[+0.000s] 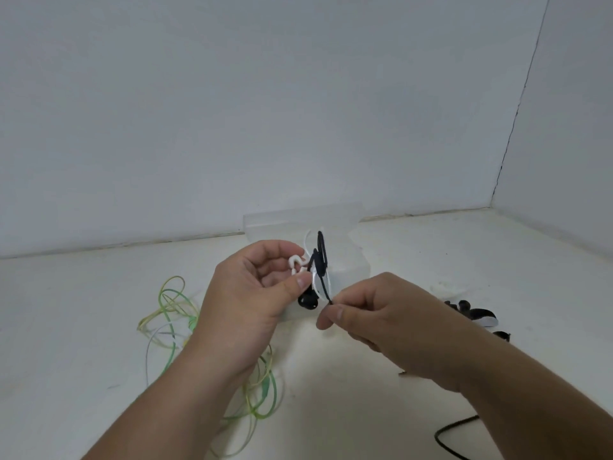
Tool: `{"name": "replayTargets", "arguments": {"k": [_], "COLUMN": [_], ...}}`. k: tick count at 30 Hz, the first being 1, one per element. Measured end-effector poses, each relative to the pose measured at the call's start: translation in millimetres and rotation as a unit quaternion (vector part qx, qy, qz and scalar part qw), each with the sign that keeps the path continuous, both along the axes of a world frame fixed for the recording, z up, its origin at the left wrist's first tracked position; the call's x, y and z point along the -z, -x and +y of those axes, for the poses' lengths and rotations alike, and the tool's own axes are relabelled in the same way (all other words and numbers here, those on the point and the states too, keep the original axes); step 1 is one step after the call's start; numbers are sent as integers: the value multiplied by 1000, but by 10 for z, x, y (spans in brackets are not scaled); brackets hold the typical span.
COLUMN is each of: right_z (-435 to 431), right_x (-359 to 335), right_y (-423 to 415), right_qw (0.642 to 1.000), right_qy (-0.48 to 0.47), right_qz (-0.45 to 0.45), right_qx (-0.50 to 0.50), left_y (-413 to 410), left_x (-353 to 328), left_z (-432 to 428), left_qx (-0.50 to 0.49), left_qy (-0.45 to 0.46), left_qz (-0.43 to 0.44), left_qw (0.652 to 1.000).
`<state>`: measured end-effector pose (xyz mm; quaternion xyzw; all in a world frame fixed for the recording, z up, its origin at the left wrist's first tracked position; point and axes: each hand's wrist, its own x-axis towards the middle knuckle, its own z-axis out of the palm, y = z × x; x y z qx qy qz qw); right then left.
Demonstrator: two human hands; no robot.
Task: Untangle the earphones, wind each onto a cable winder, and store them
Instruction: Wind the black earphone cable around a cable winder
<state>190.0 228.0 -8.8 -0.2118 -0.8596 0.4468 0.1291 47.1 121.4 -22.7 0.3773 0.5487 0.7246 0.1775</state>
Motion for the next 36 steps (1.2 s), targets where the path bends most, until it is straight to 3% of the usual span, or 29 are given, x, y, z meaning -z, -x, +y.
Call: {"name": "replayTargets", "arguments": {"k": [3,8,11,18,24,28,32,36], "right_z": [-15,-33,11,144,232,216,73,5], "right_x": [-40,-98,-93,-111,-69,-1,40,46], "right_y": [-21,-49,-56,-76,-65,-28,36,36], "right_qw": [1000,995,989,957,967,988,994,995], "right_qy": [-1,-27,-83,-168,-39,29,86,93], "right_qz": [23,93,118,203,200,114,63,32], "right_qx": [5,-2,9,120,155,105,8,-28], "left_y": [9,-101,-117,-105,-77,-66,-32,-5], "left_x": [-6,-19,-7,-28,-31,-24,-8,3], "left_z": [-19,-44,-50,-65,-55,-48,-29,-18], "left_qx": [-36,-98,-96,-25,95,144,105,54], "left_qy": [32,131,151,169,116,33,-16,-14], "left_qz": [50,258,284,254,152,57,-4,-20], "left_qw": [998,952,942,952,977,987,994,998]}}
